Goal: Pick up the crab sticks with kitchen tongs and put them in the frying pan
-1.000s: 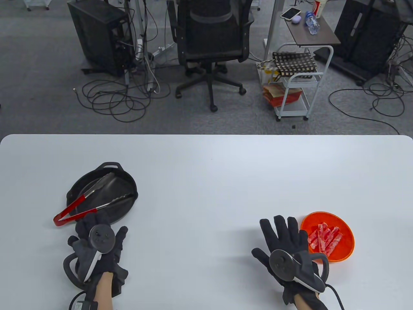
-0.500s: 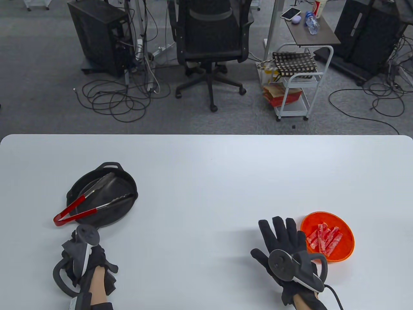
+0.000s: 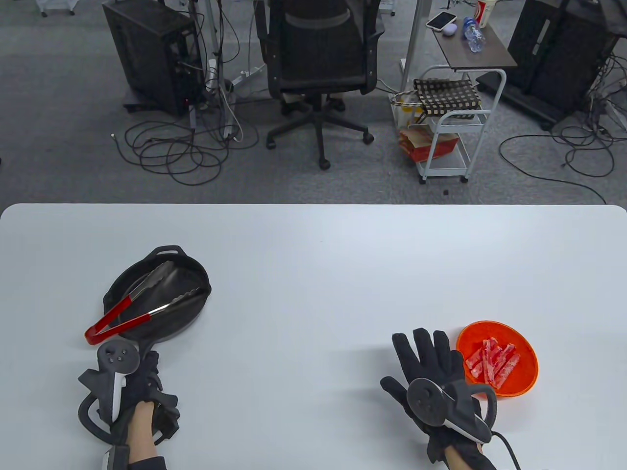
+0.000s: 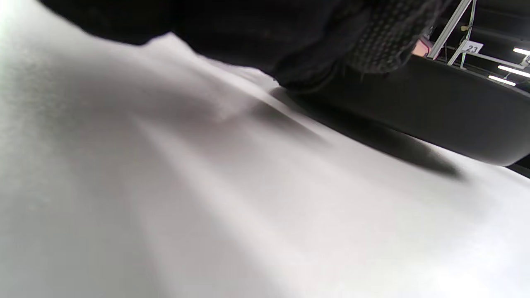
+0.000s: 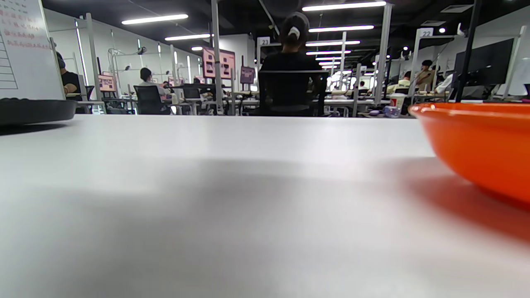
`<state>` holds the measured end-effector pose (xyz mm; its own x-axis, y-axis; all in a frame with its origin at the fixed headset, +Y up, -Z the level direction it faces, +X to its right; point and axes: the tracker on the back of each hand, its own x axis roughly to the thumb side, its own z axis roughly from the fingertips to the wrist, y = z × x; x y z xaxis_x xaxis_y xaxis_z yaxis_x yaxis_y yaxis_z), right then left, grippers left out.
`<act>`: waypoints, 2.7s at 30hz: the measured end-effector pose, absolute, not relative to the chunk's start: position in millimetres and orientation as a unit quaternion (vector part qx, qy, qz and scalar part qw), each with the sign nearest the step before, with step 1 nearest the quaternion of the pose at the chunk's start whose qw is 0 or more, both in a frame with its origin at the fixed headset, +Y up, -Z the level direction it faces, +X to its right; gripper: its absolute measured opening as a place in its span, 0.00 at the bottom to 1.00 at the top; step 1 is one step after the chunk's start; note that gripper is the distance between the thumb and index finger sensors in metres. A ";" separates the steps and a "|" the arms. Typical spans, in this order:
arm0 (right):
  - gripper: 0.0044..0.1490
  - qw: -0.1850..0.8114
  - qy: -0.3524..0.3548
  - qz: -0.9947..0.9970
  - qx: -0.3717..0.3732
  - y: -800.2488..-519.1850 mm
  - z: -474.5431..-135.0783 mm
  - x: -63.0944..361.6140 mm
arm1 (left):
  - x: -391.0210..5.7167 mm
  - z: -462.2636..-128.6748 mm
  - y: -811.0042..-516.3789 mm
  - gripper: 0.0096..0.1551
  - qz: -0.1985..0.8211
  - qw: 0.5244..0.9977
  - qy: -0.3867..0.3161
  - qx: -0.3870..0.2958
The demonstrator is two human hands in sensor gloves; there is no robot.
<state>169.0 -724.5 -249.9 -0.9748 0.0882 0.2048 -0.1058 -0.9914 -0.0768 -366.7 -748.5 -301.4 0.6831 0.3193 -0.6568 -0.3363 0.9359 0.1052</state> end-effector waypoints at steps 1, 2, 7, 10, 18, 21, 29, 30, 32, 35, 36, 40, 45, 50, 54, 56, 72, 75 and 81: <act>0.52 0.049 -0.044 0.993 0.100 -724.5 -249.9 169.1 | -365.0 -301.1 -747.7 0.27 0.186 0.916 0.355 -0.009; 0.52 0.049 -0.045 0.993 0.100 -724.5 -250.0 169.2 | -363.4 -300.5 -746.7 0.27 0.191 0.916 0.353 -0.005; 0.52 0.049 -0.043 0.993 0.098 -724.7 -250.4 168.9 | -346.8 -297.8 -733.0 0.27 0.165 0.926 0.338 0.024; 0.52 0.049 -0.043 0.993 0.098 -724.6 -250.5 168.6 | -328.9 -294.6 -722.7 0.27 0.164 0.933 0.319 0.032; 0.52 0.052 -0.053 0.992 0.101 -721.2 -249.8 167.6 | -268.3 -287.8 -708.2 0.28 0.154 0.952 0.264 0.030; 0.52 0.046 -0.056 0.992 0.104 -720.2 -248.9 166.7 | -245.4 -286.4 -708.1 0.28 0.151 0.956 0.250 0.022; 0.52 0.052 -0.052 0.991 0.111 -721.3 -248.4 164.2 | -169.4 -285.1 -723.6 0.28 0.150 0.966 0.209 -0.009; 0.52 0.053 -0.052 0.991 0.111 -721.4 -248.3 164.0 | -163.2 -285.3 -724.8 0.28 0.148 0.968 0.204 -0.013; 0.52 0.053 -0.051 0.991 0.112 -721.3 -248.0 163.7 | -146.8 -286.0 -727.4 0.28 0.144 0.970 0.192 -0.022; 0.52 0.056 -0.052 0.991 0.113 -721.3 -247.8 163.6 | -128.4 -287.3 -731.8 0.28 0.134 0.973 0.187 -0.031; 0.52 0.057 -0.052 0.991 0.113 -721.4 -247.7 163.6 | -124.5 -287.8 -732.9 0.28 0.128 0.973 0.187 -0.034; 0.52 0.055 -0.051 0.990 0.116 -721.7 -247.6 161.8 | -117.2 -289.2 -739.1 0.28 0.116 0.974 0.189 -0.044; 0.52 0.052 -0.050 0.990 0.118 -721.6 -247.2 159.8 | -117.6 -287.1 -744.4 0.29 0.129 0.972 0.187 -0.052; 0.52 0.052 -0.045 0.991 0.116 -722.4 -247.2 159.8 | -113.3 -283.3 -742.9 0.34 0.168 0.970 0.160 -0.068; 0.52 0.049 -0.040 0.991 0.115 -723.6 -247.6 159.2 | -108.0 -279.4 -740.9 0.38 0.208 0.965 0.136 -0.081; 0.52 0.048 -0.038 0.991 0.115 -723.8 -247.7 159.0 | -103.9 -277.6 -741.2 0.39 0.200 0.969 0.119 -0.086; 0.52 0.047 -0.030 0.992 0.115 -723.4 -248.2 158.3 | -96.1 -272.8 -739.6 0.42 0.169 0.976 0.074 -0.114; 0.52 0.050 -0.033 0.992 0.115 -723.0 -248.5 158.6 | -102.4 -270.0 -721.8 0.39 0.128 0.988 0.076 -0.043; 0.52 0.053 -0.035 0.991 0.116 -722.8 -248.5 158.8 | -126.9 -276.0 -691.7 0.37 0.154 0.983 0.057 0.085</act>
<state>158.8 -722.8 -248.5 -0.9676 0.0977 0.2330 -0.1139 -0.9918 -0.0572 -126.9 -691.7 -276.0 0.9462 0.3122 -0.0857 -0.2928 0.9381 0.1848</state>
